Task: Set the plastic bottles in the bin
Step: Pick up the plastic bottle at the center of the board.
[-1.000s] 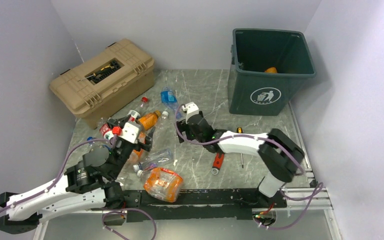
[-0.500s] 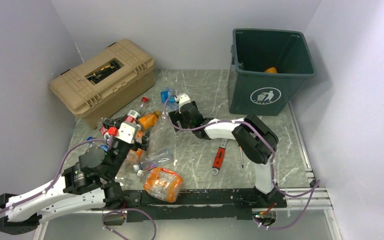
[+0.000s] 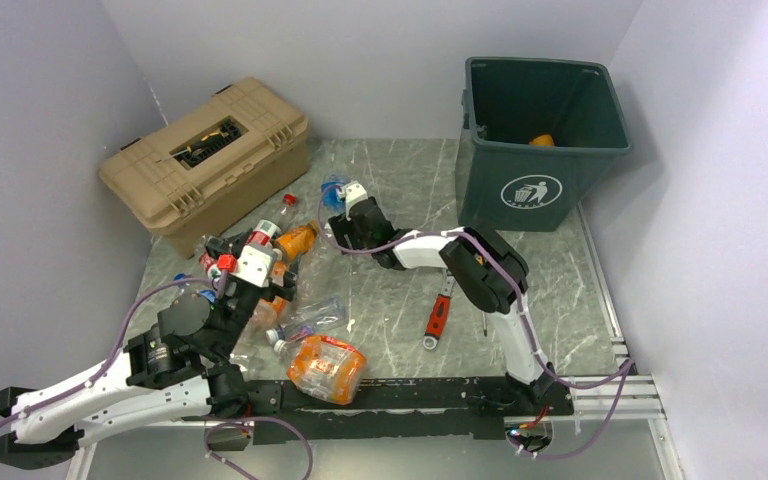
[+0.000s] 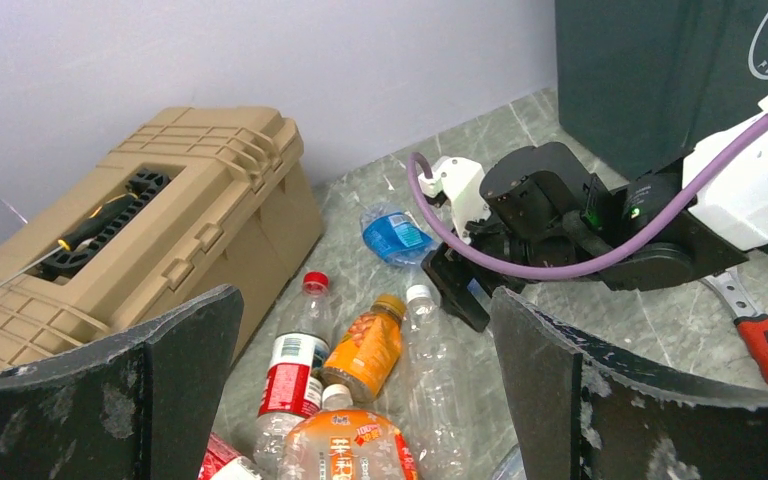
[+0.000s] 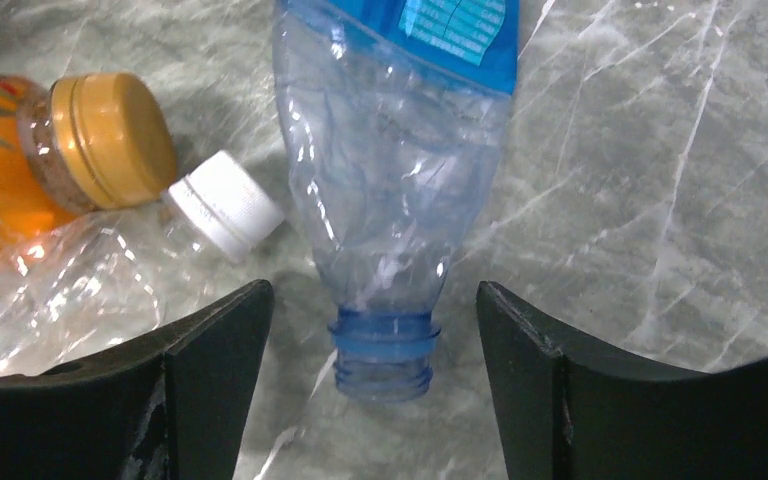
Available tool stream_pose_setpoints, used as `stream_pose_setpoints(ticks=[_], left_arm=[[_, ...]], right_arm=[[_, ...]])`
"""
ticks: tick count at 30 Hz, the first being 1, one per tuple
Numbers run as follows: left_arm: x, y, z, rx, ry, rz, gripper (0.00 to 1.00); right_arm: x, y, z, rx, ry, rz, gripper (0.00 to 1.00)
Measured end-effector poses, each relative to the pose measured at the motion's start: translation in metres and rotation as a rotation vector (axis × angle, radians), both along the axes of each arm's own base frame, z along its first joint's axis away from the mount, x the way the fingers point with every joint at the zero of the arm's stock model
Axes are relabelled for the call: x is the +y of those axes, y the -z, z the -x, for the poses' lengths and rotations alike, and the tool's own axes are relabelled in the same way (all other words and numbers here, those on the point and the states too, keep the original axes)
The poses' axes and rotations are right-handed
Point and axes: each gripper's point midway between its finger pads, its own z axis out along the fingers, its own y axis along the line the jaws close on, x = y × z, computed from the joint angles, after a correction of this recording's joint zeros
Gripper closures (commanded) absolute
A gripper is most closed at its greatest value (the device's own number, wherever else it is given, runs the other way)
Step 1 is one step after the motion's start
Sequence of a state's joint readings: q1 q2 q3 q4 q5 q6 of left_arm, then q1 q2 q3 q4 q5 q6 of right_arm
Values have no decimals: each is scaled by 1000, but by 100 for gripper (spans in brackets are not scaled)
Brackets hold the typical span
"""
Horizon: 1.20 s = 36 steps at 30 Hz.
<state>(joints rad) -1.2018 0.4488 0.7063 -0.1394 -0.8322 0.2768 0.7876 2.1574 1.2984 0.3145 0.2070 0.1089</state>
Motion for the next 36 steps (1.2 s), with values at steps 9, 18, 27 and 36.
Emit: stream_pose_setpoints(ticks=[9, 18, 27, 36], left_arm=[[1, 0, 0, -6, -5, -15, 1], [0, 1, -1, -3, -4, -22, 2], [4, -5, 1, -19, -1, 1, 2], [-21, -31, 7, -71, 129, -31, 1]], right_arm=[[-2, 1, -12, -1, 3, -28, 63], [-26, -8, 24, 8, -7, -17, 87], [-40, -138, 106, -22, -70, -166, 100], [-108, -220, 195, 118, -129, -204, 100]])
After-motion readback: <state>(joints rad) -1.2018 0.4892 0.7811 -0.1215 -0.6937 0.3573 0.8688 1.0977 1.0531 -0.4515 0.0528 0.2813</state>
